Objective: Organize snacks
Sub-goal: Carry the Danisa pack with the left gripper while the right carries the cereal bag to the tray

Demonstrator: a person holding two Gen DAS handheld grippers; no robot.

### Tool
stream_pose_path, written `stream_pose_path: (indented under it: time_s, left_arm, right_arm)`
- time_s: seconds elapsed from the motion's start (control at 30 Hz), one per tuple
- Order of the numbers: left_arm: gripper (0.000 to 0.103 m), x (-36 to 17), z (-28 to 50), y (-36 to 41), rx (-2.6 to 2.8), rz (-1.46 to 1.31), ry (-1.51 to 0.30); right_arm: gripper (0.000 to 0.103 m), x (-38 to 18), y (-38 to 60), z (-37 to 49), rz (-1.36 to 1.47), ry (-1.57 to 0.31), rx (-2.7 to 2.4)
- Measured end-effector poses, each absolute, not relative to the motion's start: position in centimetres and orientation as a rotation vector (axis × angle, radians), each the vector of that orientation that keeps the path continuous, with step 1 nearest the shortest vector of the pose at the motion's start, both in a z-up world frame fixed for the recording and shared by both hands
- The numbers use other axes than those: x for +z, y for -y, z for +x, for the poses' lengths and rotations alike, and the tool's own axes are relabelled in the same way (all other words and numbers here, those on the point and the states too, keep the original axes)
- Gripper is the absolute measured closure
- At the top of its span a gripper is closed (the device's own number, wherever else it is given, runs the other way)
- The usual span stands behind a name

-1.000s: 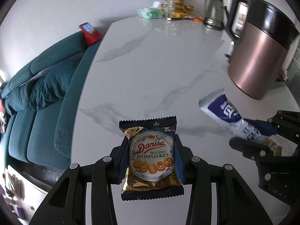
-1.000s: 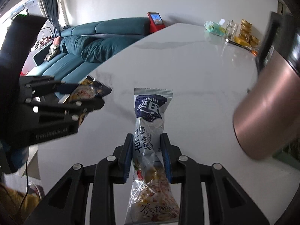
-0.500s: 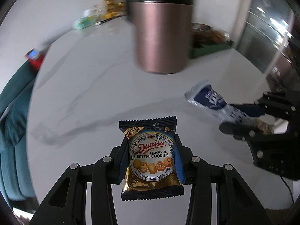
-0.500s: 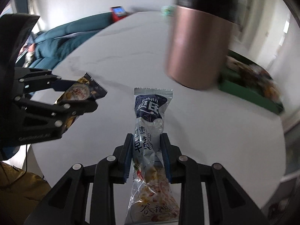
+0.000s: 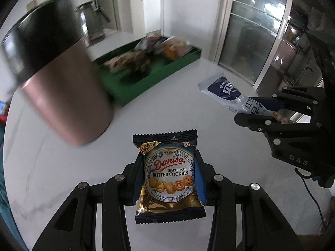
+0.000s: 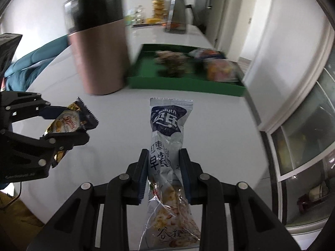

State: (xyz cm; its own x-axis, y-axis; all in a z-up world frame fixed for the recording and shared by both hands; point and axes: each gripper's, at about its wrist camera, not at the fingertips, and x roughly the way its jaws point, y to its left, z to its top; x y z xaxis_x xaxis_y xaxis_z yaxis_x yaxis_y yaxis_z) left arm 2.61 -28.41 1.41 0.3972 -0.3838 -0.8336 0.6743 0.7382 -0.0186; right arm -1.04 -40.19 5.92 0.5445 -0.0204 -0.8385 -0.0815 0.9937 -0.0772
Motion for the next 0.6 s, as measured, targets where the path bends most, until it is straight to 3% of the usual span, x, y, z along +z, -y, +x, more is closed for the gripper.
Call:
stream_pose_path:
  time_s: [0.33,0.6]
  left_arm:
    - [0.066,3.8,6.3,38.3,-0.655,0.305,-0.89]
    - [0.066,4.5,12.6,40.7,-0.458,0.2,-0.883]
  right_arm:
    - [0.103,8.5,49.6,3.9,-0.119,-0.907,-0.011]
    - [0.103,9.5,51.3,11.6,-0.129,-0.838,0.059]
